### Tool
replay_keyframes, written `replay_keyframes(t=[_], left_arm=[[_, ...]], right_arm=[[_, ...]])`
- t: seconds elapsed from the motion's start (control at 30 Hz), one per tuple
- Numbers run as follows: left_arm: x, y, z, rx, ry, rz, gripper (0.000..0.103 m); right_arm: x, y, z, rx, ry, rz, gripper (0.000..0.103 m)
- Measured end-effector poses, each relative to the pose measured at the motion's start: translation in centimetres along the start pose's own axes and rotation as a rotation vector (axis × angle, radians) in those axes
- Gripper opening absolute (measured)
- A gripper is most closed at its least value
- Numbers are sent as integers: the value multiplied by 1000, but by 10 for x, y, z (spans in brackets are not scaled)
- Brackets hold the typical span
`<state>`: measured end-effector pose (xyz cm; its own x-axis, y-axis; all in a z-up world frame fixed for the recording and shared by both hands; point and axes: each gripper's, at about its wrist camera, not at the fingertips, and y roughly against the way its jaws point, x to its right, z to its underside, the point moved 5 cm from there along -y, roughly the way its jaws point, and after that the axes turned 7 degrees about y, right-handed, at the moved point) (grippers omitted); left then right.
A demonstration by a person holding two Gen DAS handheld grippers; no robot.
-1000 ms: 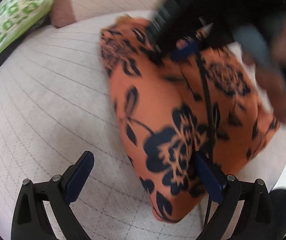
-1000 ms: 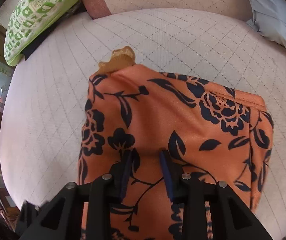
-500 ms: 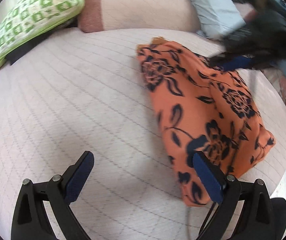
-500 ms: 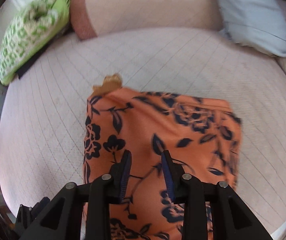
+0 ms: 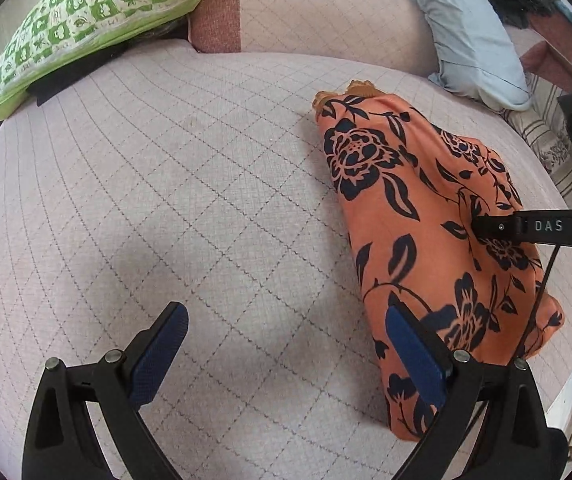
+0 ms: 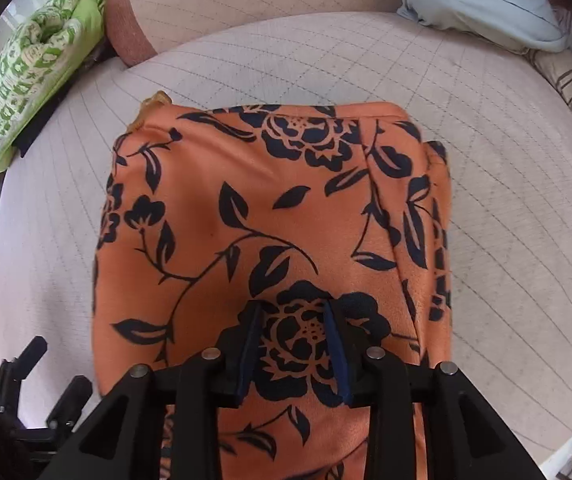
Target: Fold small clothes
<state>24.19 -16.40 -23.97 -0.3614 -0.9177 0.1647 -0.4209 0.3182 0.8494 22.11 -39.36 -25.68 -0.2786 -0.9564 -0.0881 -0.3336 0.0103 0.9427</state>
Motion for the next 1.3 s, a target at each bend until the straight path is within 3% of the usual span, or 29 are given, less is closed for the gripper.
replay_keyframes(t=[0.03, 0.1, 0.37, 0.47, 0.53, 0.6, 0.7, 0.8, 0.9, 0.97, 1.03, 1.17, 1.23, 1.3], left_arm=[[1, -3, -2, -5, 4, 3, 99], [2, -7, -5, -13, 17, 11, 99], [2, -18, -22, -11, 99, 44, 99], [10, -20, -22, 2, 105, 29, 99], [16, -18, -22, 26, 89, -3, 99], [18, -14, -25, 52, 88, -8, 99], [25, -1, -27, 109, 97, 44, 99], [41, 3, -24, 115, 43, 76, 99], [62, -1, -15, 121, -74, 62, 99], [73, -17, -6, 79, -160, 29, 99], [78, -29, -2, 51, -180, 29, 99], [74, -41, -10, -11, -86, 111, 99], [71, -40, -14, -13, -63, 124, 99], [67, -35, -21, 18, -55, 119, 99]], right_arm=[[-2, 0, 0, 4, 5, -22, 50], [-6, -1, 0, 12, 20, -55, 57], [11, 36, 2, 105, -15, -173, 57], [13, 51, -12, 195, 2, -147, 56], [15, 49, -27, 228, 6, -113, 47], [18, 33, -41, 232, -2, -99, 43], [27, 14, -54, 211, -1, -30, 40], [33, -15, -57, 143, 16, -15, 39], [30, -16, -59, 168, 25, -6, 38], [31, -16, -56, 191, 22, -10, 38], [34, -16, -55, 202, 9, -33, 39], [44, -8, -54, 197, -64, -114, 39], [47, 5, -50, 211, -130, -207, 41], [51, 29, -43, 284, -173, -283, 46]])
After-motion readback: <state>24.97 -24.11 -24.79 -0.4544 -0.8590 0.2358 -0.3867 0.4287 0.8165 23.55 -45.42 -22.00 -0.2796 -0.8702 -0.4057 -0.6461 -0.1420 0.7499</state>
